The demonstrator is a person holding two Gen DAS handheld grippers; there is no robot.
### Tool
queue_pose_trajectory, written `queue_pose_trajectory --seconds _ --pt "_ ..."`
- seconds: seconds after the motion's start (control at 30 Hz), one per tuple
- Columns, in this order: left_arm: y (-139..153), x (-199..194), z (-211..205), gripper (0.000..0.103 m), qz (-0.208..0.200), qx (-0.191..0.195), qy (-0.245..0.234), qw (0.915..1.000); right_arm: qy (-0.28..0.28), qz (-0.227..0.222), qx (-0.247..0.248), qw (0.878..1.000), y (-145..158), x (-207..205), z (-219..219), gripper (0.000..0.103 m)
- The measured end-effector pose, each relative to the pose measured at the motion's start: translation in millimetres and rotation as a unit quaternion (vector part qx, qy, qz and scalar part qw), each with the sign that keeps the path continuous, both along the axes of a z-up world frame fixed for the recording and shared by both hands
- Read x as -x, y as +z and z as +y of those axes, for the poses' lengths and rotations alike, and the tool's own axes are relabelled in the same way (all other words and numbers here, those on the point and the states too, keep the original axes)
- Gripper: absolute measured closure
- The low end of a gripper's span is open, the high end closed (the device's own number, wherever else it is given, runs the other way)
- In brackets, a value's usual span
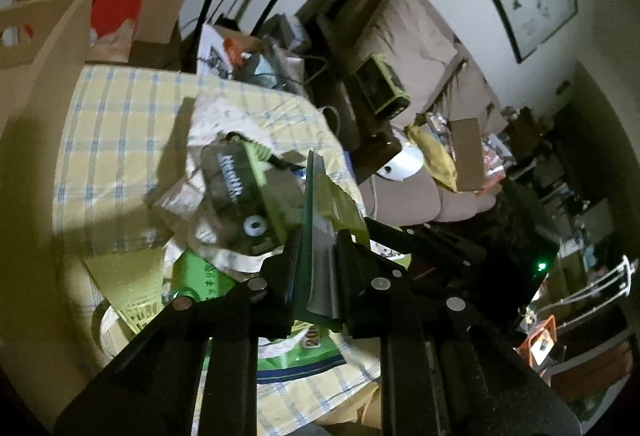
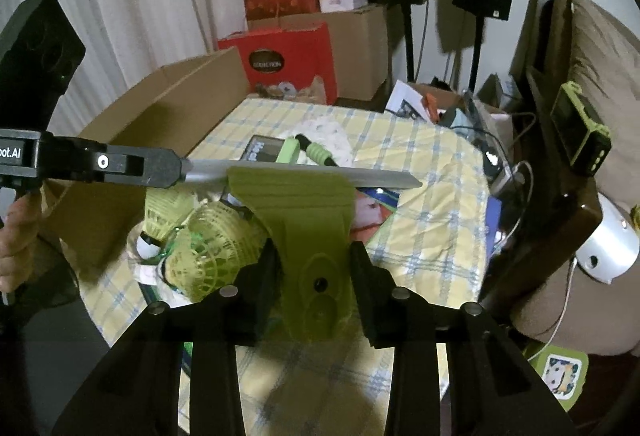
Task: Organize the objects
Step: 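Grasp the green squeegee head with the right tool and lift it, then carry the squeegee with the right tool over the cardboard box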
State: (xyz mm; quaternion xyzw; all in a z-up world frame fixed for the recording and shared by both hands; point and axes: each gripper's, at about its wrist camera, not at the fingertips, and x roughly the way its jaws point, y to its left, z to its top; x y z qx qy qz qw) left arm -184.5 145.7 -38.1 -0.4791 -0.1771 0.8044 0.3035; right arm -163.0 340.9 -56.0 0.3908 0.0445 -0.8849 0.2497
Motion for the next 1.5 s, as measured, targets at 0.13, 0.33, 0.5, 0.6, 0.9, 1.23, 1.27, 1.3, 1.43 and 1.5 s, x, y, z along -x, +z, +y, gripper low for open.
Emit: queue_pose_trajectory --seconds 0.13,0.33,0.5,0.6,0.9,1.23,1.27,1.3,1.43,1.5 --pt "15.9 -6.9 2.6 0.087 0.019 -0.009 -0.009 0.9997 -0.002 0.014 0.001 1.000 16.0 -9.7 2.6 0.068" --pt "45.8 -25.2 -9.8 0.087 0.047 -0.027 -0.012 0.9985 0.004 0.046 -0.005 0.999 46.5 -28.8 -8.1 0.068" --pt "69.4 -44.1 -36.8 0.087 0.068 -0.037 -0.002 0.9970 0.022 0.070 -0.017 0.997 72.6 -42.9 -34.5 0.068" --pt "83.1 -55.6 -57.9 0.087 0.081 -0.038 0.007 0.9960 0.036 0.082 -0.019 0.996 85.7 -49.8 -54.5 0.068" --pt "105.1 -87.8 -134.1 0.087 0.104 -0.043 0.048 0.9925 0.081 0.106 -0.015 0.991 106.3 -67.0 -127.3 0.068" --pt "100.3 -108.4 -221.8 0.087 0.108 -0.057 0.104 0.9871 0.143 0.112 -0.021 0.983 106.4 -71.3 -211.6 0.068" --pt "98.3 -108.3 -229.2 0.087 0.108 -0.057 0.108 0.9866 0.150 0.110 -0.022 0.982 104.9 -69.9 -220.1 0.068" --pt "96.9 -108.7 -234.7 0.086 0.109 -0.057 0.111 0.9862 0.155 0.109 -0.023 0.982 104.2 -68.5 -226.0 0.068" --pt "87.0 -108.2 -256.7 0.086 0.112 -0.065 0.123 0.9839 0.178 0.105 -0.035 0.978 98.6 -62.5 -253.2 0.068" --pt "79.9 -105.5 -269.1 0.087 0.108 -0.077 0.128 0.9828 0.189 0.101 -0.046 0.976 94.0 -57.2 -266.4 0.068"
